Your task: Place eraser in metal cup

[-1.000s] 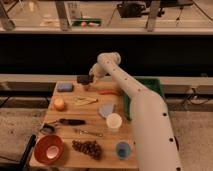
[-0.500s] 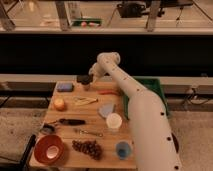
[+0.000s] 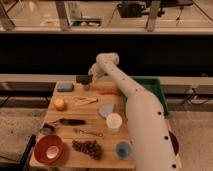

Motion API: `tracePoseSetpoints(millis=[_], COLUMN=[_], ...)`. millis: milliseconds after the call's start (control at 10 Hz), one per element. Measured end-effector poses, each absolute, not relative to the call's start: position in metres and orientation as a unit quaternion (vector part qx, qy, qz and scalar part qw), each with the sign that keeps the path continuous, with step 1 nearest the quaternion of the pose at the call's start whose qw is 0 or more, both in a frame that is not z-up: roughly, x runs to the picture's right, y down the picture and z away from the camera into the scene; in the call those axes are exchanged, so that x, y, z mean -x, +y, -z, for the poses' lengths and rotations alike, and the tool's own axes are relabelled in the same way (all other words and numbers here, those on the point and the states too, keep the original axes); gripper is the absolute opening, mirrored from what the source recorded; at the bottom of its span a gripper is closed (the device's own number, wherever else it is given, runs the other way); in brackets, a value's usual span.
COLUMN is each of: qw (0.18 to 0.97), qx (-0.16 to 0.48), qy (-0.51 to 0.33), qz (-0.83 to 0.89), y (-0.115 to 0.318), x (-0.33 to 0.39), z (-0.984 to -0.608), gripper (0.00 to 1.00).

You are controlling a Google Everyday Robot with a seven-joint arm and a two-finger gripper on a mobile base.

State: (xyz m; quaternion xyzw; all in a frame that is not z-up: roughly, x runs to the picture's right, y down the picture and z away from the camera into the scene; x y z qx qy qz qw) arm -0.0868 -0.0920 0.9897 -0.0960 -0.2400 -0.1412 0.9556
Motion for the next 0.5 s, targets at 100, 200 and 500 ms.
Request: tracePoseSetpoints(millis=[100,200,500], qw=[0.956,0.958,0.959], qx=[0.096,0.094,0.094], qy=[-0.239,-0.236,-0.232], qz=[0.139,0.136,0.131], y=[-0.0916,-0.0916,-0.0906], x=[0.0873,0.0880,0.0884], z=[-0.9898,-0.9892,-0.9894], gripper=[0.54,0.66,0.80])
